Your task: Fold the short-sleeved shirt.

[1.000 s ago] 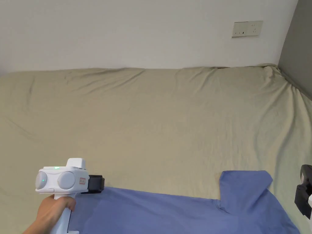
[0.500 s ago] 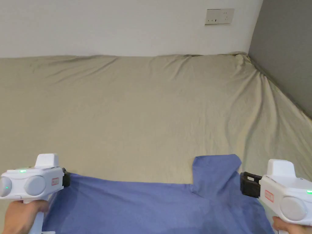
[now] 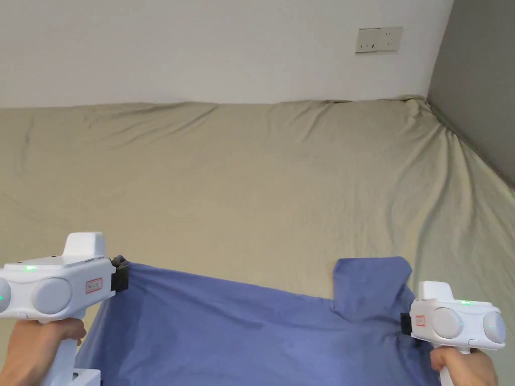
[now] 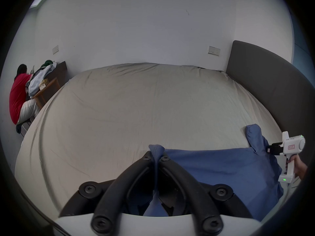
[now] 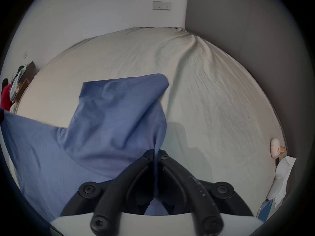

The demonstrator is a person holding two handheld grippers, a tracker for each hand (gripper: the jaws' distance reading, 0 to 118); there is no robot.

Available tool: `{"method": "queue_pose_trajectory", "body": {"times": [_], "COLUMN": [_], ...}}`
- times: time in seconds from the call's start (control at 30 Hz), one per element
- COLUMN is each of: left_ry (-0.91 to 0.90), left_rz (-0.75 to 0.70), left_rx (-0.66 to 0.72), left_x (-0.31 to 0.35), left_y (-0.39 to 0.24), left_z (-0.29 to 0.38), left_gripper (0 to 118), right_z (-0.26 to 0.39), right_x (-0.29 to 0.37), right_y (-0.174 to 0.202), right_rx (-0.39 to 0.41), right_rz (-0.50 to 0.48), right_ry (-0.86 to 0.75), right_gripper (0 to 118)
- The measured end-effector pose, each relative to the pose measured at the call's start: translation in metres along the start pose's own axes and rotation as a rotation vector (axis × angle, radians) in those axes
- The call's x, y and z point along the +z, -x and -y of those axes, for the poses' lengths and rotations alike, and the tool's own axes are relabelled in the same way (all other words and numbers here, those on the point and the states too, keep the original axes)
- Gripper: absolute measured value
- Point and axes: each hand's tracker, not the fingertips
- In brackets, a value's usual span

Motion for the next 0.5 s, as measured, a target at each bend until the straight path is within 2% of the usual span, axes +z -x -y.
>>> {"method": "queue_pose_trajectory", "body": {"times": [0.1,0.23,0.33,0.5], "left_ry": [-0.014,-0.063,-0.139,-0.309], "left_rz": [-0.006,-0.003,-0.019,-0.059], "left_rx": [0.046,0.078,0.072,0.066], "left_x": [0.012,0.045,0.075,0.137], "left_y": [0.004,0.007,0.011,0.022], "left_z": [0.001,-0.004,-0.020,-0.081], "left_gripper": [3,3,3,3], "right_z": [0.000,-0.015,-0.033,-0.082], "right_x": [0.024,0.090,0.154,0.262], "right_y": [-0.002,-0.011,-0.012,0.004], "right_rx": [0.032,0.027,0.057,0.093], "right_rz": [0.045,-0.007,-0.018,-0.051], "right_ry": [-0.105,-0.281,-0.424,-0.669], "right_gripper": [5,5,5,5]}}
